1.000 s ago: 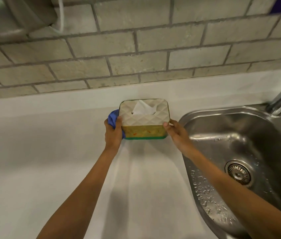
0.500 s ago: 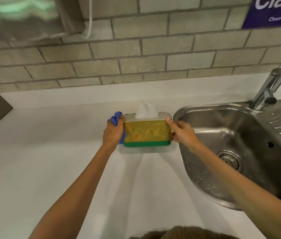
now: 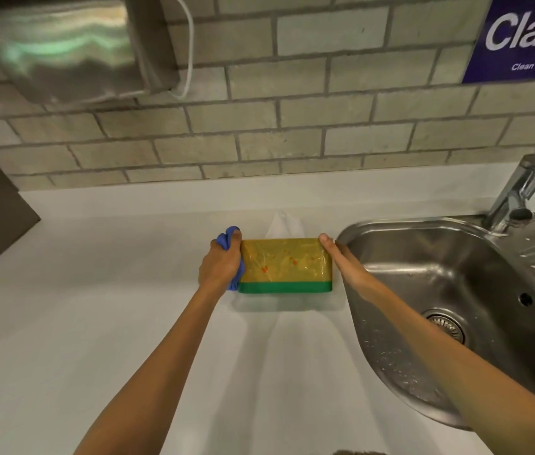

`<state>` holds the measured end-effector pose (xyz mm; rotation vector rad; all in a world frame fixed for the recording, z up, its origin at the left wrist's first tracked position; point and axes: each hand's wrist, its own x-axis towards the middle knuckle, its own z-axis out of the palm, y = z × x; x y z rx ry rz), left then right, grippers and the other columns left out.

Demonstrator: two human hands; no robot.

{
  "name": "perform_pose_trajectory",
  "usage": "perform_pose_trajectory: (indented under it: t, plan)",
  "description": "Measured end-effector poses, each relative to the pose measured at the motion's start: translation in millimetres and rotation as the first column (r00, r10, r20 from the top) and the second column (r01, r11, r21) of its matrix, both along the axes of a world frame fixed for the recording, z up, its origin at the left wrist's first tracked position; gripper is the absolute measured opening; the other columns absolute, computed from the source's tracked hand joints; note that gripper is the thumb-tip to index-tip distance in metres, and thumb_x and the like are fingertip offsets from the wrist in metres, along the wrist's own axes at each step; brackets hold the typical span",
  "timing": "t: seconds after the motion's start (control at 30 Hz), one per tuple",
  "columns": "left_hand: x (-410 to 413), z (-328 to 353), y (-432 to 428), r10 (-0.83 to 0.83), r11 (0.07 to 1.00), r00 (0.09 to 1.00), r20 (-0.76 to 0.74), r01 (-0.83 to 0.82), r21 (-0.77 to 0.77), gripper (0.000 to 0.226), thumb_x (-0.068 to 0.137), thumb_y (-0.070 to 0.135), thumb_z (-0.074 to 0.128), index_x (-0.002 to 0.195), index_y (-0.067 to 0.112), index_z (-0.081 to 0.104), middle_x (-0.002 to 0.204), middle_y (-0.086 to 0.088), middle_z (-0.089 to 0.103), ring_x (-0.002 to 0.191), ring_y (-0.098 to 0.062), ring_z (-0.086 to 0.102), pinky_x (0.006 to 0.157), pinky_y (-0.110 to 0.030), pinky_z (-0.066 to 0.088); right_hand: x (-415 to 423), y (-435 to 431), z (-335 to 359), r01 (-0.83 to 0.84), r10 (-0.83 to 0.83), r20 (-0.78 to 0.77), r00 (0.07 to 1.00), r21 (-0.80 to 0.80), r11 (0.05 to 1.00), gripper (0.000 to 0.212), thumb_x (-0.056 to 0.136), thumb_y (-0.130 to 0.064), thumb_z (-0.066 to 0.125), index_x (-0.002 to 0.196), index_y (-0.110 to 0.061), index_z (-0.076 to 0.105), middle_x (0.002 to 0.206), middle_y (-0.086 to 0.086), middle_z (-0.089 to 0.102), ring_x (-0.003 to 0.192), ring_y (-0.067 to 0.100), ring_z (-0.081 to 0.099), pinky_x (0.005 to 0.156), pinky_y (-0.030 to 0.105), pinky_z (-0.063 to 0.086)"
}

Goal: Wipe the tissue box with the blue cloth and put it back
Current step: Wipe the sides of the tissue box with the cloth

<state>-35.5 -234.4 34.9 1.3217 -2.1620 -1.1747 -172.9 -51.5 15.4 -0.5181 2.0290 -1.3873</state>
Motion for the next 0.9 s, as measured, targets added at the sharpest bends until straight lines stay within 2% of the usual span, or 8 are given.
perform_pose_trajectory:
  t: [0.1,0.2,0.33,0.5,0.57,0.7,0.77,0.9]
  plan:
    - [-1,-1,1,0.006,1.0,0.999,-0.052,-0.005,0.029,0.056,0.094,0.055,0.029,0.111,0.007,0.052,0.081,-0.006,0.059,0.086,-0.025,0.055,0.083,-0.035,0.041,-1,-9,-6,-0.041,0.05,0.094,0.994,-0.093,0.995,0.109,0.06,-0.085,0.034,0.146,-0.018,0.025,0.151,0.006,0.033,0.137,0.02,0.035,0.116,0.041,0.024]
    - [1,-3,12,0.044,0.999,0.985,-0.169,-0.04,0.026,0.051,0.095,0.052,0.032,0.119,0.011,0.048,0.093,-0.004,0.058,0.088,-0.021,0.055,0.079,-0.03,0.041,-2,-19,-11,0.026,0.0,0.138,0.99,-0.19,0.981,0.065,0.079,-0.071,0.034,0.121,-0.023,0.049,0.127,0.007,0.058,0.108,0.013,0.058,0.097,0.03,0.043]
    - [6,-8,28,0.042,0.988,0.915,-0.402,-0.096,-0.117,0.038,0.095,0.045,0.041,0.119,0.017,0.049,0.096,0.002,0.059,0.092,-0.018,0.059,0.069,-0.023,0.045,-6,-28,-14,0.096,-0.046,0.213,0.976,-0.231,0.968,0.081,0.067,-0.077,0.039,0.125,-0.022,0.051,0.117,0.005,0.063,0.105,0.017,0.062,0.086,0.03,0.048]
    - [8,-11,41,-0.162,0.949,0.879,-0.448,0.013,-0.316,0.049,0.082,0.049,0.049,0.112,0.012,0.056,0.118,-0.008,0.056,0.108,-0.021,0.052,0.091,-0.033,0.046,-11,-28,-15,0.139,-0.06,0.277,0.959,-0.274,0.952,0.091,0.058,-0.076,0.049,0.127,-0.018,0.05,0.12,0.008,0.063,0.107,0.02,0.063,0.093,0.038,0.05]
    - [5,-11,44,-0.135,0.97,0.849,-0.51,0.009,-0.242,0.036,0.087,0.046,0.046,0.102,0.016,0.059,0.123,-0.012,0.05,0.113,-0.022,0.048,0.093,-0.026,0.043,-12,-28,-16,0.167,-0.078,0.3,0.951,-0.284,0.944,0.094,0.057,-0.073,0.055,0.131,-0.014,0.047,0.124,0.011,0.062,0.111,0.024,0.061,0.1,0.044,0.047]
    - [-8,0,37,0.064,0.982,0.804,-0.591,-0.155,-0.105,0.015,0.093,0.025,0.054,0.078,0.023,0.053,0.096,0.001,0.05,0.092,-0.018,0.051,0.078,-0.021,0.042,-13,-30,-18,0.165,-0.07,0.298,0.952,-0.306,0.938,0.089,0.059,-0.069,0.056,0.127,-0.013,0.051,0.118,0.011,0.065,0.107,0.023,0.064,0.093,0.039,0.051]
    - [-16,0,35,0.092,0.97,0.835,-0.542,-0.199,-0.143,0.016,0.084,0.022,0.067,0.09,0.012,0.056,0.102,-0.007,0.053,0.097,-0.024,0.052,0.082,-0.028,0.044,-13,-30,-19,0.145,-0.052,0.293,0.955,-0.305,0.941,0.089,0.056,-0.07,0.057,0.124,-0.014,0.053,0.11,0.006,0.069,0.098,0.018,0.067,0.081,0.031,0.054]
    - [-25,-10,44,0.064,0.934,0.926,-0.373,-0.187,-0.305,0.06,0.083,0.029,0.067,0.133,0.004,0.044,0.127,-0.018,0.05,0.113,-0.031,0.048,0.089,-0.033,0.04,-14,-29,-21,0.111,-0.015,0.289,0.957,-0.319,0.941,0.078,0.043,-0.079,0.062,0.102,-0.028,0.061,0.094,-0.004,0.073,0.084,0.008,0.071,0.066,0.021,0.055]
